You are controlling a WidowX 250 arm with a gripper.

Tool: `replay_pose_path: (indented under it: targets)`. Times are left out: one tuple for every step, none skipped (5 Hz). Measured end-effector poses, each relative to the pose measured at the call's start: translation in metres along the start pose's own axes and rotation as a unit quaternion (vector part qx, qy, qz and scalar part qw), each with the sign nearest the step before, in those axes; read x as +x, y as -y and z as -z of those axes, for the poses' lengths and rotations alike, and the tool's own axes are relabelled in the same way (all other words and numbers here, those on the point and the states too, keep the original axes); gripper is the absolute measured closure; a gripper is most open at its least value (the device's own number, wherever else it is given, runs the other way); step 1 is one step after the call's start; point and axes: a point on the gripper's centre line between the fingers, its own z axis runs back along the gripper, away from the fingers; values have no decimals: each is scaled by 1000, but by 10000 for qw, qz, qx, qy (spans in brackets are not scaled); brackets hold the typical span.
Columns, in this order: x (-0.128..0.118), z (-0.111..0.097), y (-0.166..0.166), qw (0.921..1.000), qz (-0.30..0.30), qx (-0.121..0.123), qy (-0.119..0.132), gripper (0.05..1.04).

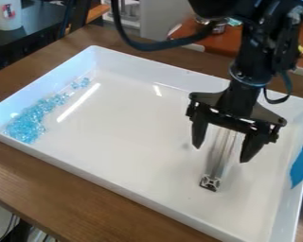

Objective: Sweep into pile

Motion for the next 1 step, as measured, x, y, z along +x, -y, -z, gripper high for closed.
replay_pose_path:
  targets:
    - [3, -43, -10, 9995, 141, -238, -131, 81]
